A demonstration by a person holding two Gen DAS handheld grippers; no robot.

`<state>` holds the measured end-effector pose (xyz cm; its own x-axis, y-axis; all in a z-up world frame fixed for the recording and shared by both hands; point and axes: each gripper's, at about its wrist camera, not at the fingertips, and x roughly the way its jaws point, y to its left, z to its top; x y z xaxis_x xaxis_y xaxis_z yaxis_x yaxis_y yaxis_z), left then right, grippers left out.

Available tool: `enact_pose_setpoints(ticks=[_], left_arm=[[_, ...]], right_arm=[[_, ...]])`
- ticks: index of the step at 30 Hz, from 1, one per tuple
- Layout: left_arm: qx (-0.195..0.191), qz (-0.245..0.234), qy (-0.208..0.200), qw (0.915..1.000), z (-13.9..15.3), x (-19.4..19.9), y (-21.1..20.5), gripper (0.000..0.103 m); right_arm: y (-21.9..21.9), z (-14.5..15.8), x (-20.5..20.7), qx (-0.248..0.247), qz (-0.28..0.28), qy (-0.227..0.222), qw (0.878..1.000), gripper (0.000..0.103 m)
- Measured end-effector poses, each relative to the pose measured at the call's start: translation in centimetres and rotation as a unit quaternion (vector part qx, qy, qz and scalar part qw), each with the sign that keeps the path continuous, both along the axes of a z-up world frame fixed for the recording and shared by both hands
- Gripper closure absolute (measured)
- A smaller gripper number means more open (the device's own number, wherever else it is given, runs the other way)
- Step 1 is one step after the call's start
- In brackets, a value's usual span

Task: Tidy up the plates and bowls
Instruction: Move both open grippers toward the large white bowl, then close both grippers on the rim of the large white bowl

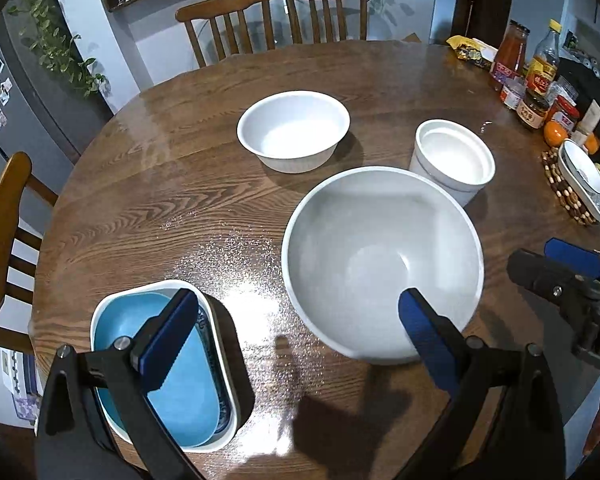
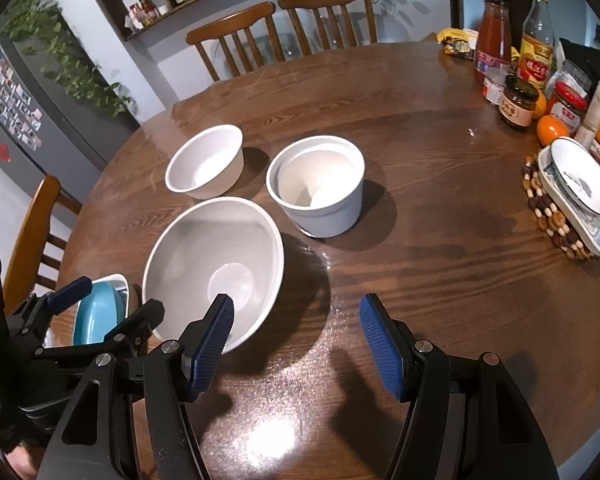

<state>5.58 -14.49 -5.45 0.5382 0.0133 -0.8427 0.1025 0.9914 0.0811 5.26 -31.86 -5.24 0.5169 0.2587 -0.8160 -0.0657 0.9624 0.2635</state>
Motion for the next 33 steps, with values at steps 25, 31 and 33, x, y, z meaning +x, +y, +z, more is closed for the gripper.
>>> enact_pose_setpoints(ticks=[25, 31, 33], left_arm=[[-0.043, 0.004, 0.069, 0.9967, -3.8, 2.9, -1.0, 0.042], [-0.063, 0.010, 0.088, 0.9941, -4.4, 3.4, -0.9, 0.062], [-0.066, 0.010, 0.089, 0.9938, -4.4, 3.4, -1.0, 0.063]], right_arm=[[0.4, -3.5, 4.3, 0.026, 0.047, 0.036, 0.998, 0.037], [0.3, -4.3, 4.6, 0.036, 0.057, 0.045, 0.997, 0.053], [0.3, -4.5, 4.6, 0.039, 0.062, 0.047, 0.996, 0.064]])
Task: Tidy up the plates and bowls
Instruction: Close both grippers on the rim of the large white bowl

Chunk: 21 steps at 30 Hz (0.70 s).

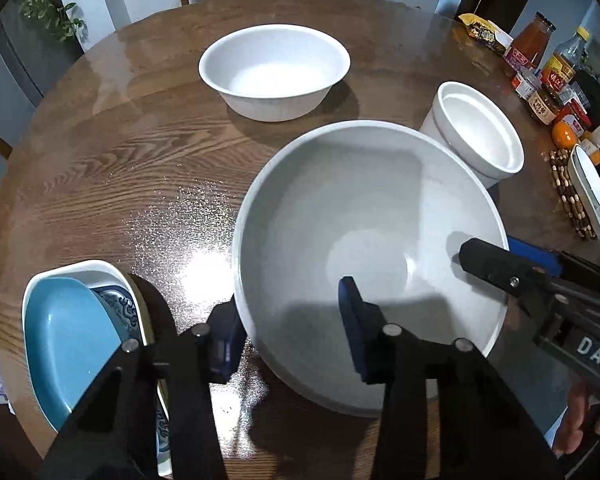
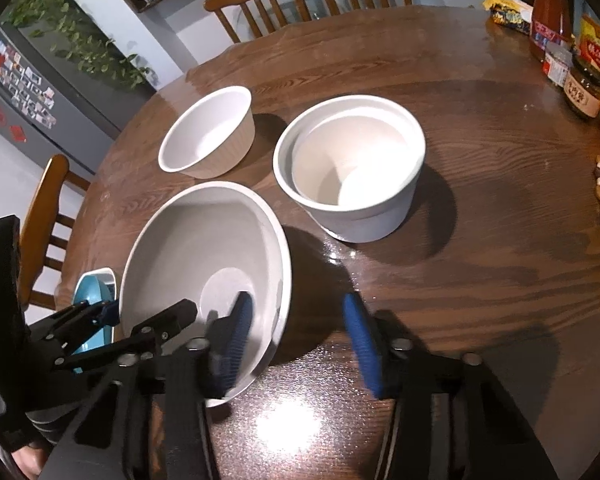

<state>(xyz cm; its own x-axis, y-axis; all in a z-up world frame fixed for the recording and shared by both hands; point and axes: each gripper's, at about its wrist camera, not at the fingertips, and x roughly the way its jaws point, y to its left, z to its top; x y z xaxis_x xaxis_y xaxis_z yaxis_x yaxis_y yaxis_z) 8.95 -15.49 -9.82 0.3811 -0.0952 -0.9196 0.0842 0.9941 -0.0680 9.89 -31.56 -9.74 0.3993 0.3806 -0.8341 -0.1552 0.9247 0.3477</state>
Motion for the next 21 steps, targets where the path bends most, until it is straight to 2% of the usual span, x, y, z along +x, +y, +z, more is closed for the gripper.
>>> enact_pose_setpoints(ticks=[4, 6, 14, 21], left_arm=[[-0.003, -0.002, -0.002, 1.0000, 0.0, -0.1, 0.0, 0.077], [-0.003, -0.002, -0.001, 1.0000, -0.1, -0.2, 0.1, 0.078], [0.007, -0.003, -0.021, 0.9997, 0.8, -1.0, 0.4, 0.078], [0.010, -0.003, -0.049, 0.9987, 2.6, -2.1, 0.9, 0.078]], right_arm=[[0.3, -0.2, 0.0, 0.007, 0.010, 0.001, 1.000, 0.082], [0.6, -0.1, -0.1, 0.000, 0.014, -0.002, 1.000, 0.088], [0.7, 0.2, -0.4, -0.003, 0.017, -0.008, 1.000, 0.089], [1.0, 2.3, -1.4, -0.010, 0.018, -0.036, 0.999, 0.089]])
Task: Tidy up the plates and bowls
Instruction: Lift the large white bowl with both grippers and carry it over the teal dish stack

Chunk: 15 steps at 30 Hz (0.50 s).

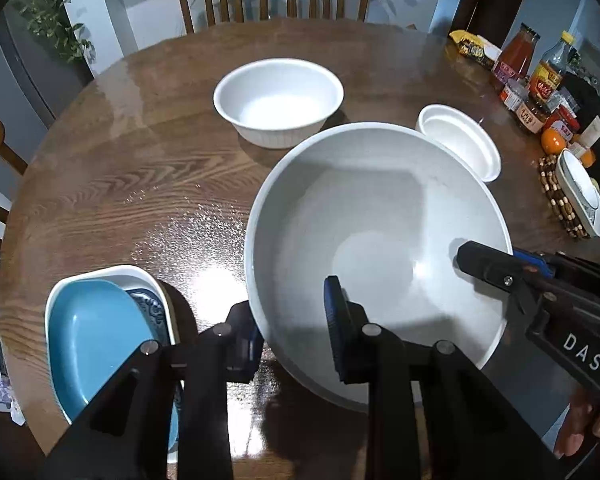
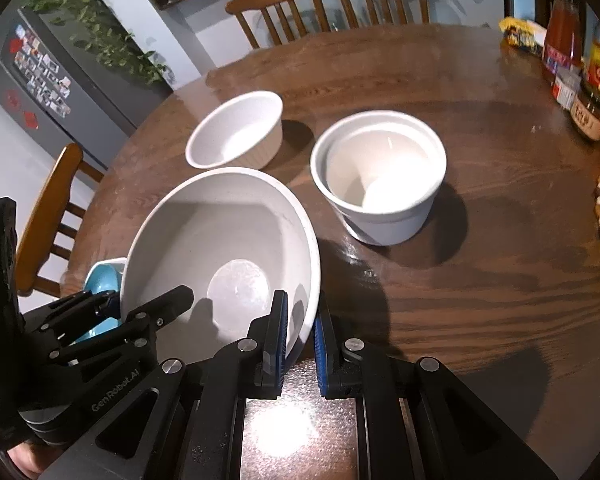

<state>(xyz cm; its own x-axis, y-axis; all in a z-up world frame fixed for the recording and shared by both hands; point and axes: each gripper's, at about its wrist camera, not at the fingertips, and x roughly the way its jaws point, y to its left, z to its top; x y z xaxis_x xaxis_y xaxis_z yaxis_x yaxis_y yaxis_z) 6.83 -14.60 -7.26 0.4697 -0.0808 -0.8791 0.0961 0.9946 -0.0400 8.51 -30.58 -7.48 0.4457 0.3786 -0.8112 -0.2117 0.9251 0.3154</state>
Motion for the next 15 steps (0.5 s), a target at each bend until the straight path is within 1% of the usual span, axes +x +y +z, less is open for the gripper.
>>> enact_pose_setpoints(ticks=[7, 15], left_arm=[[-0.002, -0.003, -0.027, 0.9996, 1.7, -1.5, 0.3, 0.078], [-0.003, -0.007, -0.052, 0.9986, 3.0, -3.0, 0.8, 0.078]], right_arm=[[0.2, 2.1, -1.5, -0.003, -0.004, -0.030, 1.000, 0.089], [1.0, 3.4, -3.0, -0.004, -0.007, -0.047, 0.999, 0.089]])
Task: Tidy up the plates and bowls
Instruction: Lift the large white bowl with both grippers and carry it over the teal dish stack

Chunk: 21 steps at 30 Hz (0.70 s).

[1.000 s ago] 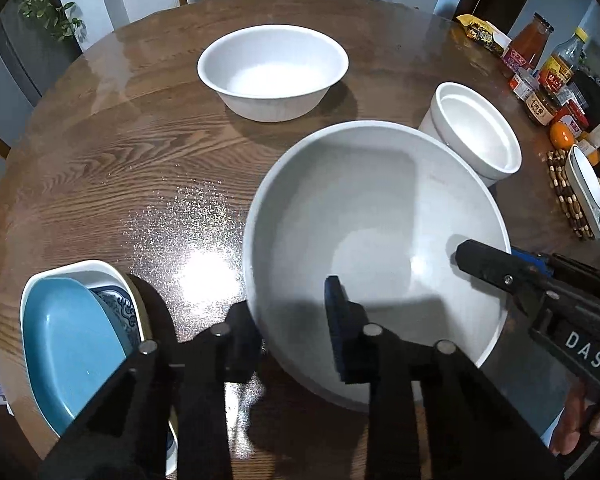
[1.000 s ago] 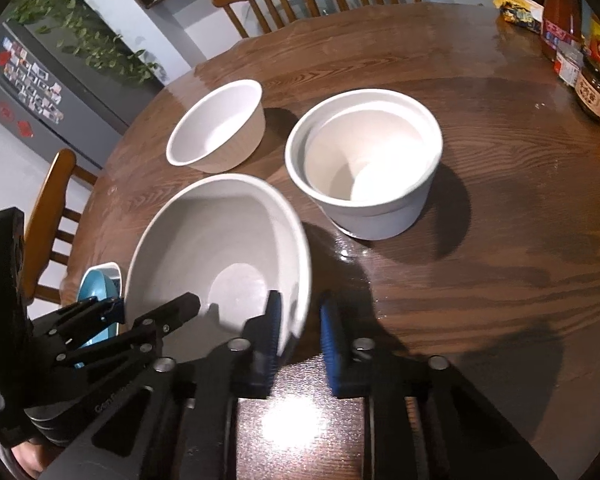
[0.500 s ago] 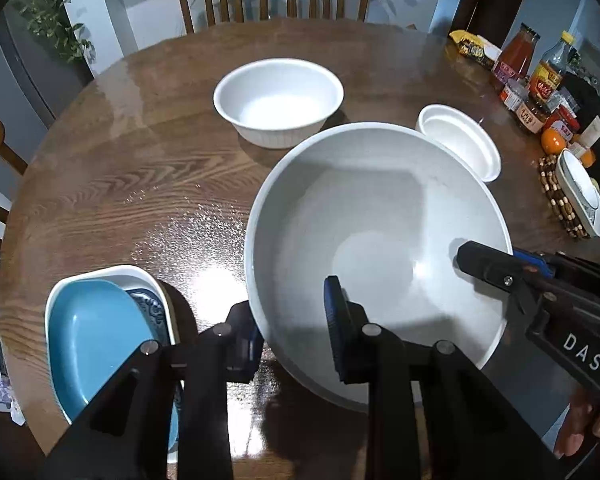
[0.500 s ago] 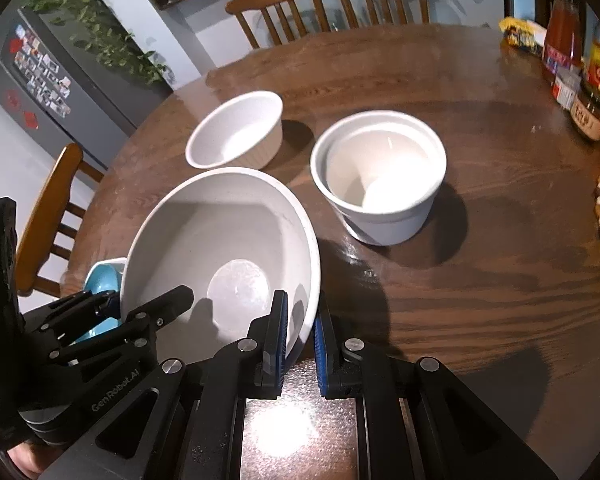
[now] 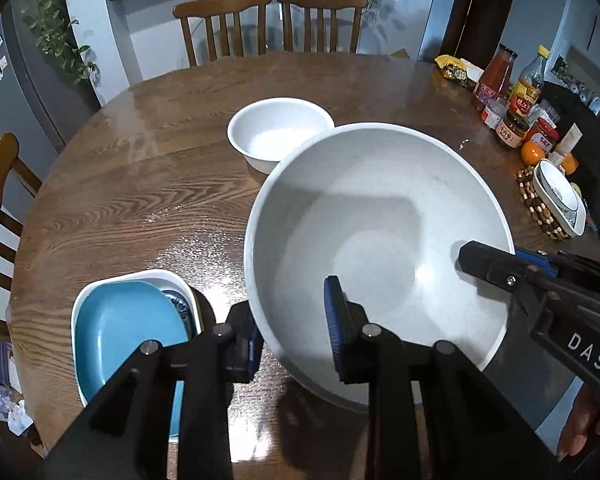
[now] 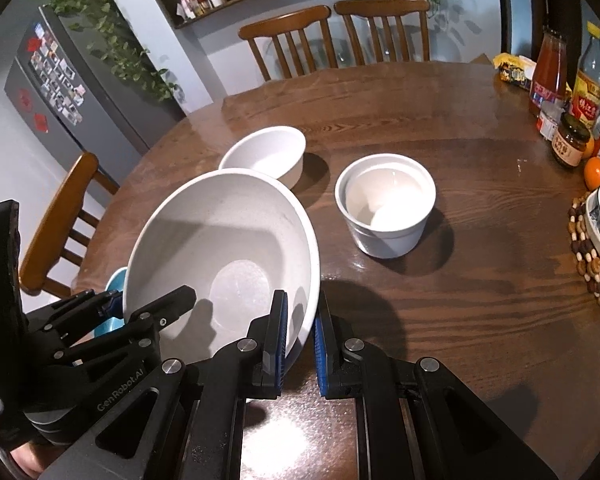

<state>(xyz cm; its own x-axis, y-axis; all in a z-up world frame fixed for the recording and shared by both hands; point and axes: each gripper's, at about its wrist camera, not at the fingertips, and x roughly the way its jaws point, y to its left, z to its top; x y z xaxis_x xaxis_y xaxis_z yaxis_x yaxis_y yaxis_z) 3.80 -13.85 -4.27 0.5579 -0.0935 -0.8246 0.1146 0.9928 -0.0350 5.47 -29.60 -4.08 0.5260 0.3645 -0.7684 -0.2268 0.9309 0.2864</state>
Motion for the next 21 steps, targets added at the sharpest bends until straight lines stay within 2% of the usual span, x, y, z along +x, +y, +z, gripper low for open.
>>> enact_pose_setpoints(ticks=[12, 21], left_arm=[[0.010, 0.004, -0.036, 0.9993, 1.7, -1.9, 2.0, 0.078], [0.015, 0.015, -0.044, 0.9988, 2.3, -2.7, 4.7, 0.078]], right_arm=[[2.3, 1.9, -2.0, -0.006, 0.005, -0.027, 1.000, 0.089], [5.3, 2.8, -2.5, -0.008, 0.016, -0.034, 0.999, 0.089]])
